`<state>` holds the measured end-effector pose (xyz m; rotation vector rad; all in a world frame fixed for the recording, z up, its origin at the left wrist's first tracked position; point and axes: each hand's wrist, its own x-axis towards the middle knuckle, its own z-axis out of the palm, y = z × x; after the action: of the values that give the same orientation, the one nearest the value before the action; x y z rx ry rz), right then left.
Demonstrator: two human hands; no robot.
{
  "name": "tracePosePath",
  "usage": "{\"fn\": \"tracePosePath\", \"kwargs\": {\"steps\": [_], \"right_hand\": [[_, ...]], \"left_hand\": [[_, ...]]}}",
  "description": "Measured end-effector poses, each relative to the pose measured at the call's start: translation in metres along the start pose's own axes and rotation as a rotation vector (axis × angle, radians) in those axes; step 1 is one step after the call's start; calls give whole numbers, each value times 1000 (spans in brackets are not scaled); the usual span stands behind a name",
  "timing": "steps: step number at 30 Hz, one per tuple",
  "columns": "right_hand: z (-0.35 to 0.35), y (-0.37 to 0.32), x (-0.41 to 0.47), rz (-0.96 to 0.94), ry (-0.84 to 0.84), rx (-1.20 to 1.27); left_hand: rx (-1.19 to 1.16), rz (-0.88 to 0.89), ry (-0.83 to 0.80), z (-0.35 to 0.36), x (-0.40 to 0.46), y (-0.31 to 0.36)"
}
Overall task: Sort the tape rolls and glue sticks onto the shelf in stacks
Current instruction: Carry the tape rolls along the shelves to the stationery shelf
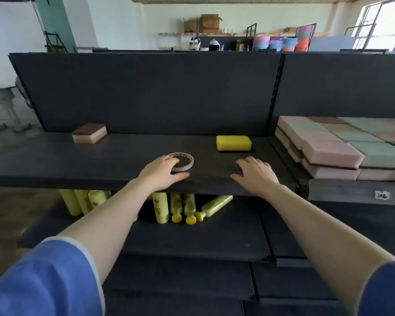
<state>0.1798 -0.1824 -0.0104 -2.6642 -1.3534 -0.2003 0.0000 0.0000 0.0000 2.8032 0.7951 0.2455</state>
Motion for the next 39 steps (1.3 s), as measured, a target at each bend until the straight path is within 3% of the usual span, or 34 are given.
{"fn": "tracePosePath", "kwargs": {"steps": [7, 23, 39], "right_hand": [[0, 2, 1, -16, 6, -3], [-8, 9, -9, -33, -3, 17], [-20, 14, -39, -91, 29, 0]], "left_hand": [[42, -44, -36, 5, -3, 0], [119, 31, 126, 1, -21, 11], [106, -78, 177, 1, -52, 29]]}}
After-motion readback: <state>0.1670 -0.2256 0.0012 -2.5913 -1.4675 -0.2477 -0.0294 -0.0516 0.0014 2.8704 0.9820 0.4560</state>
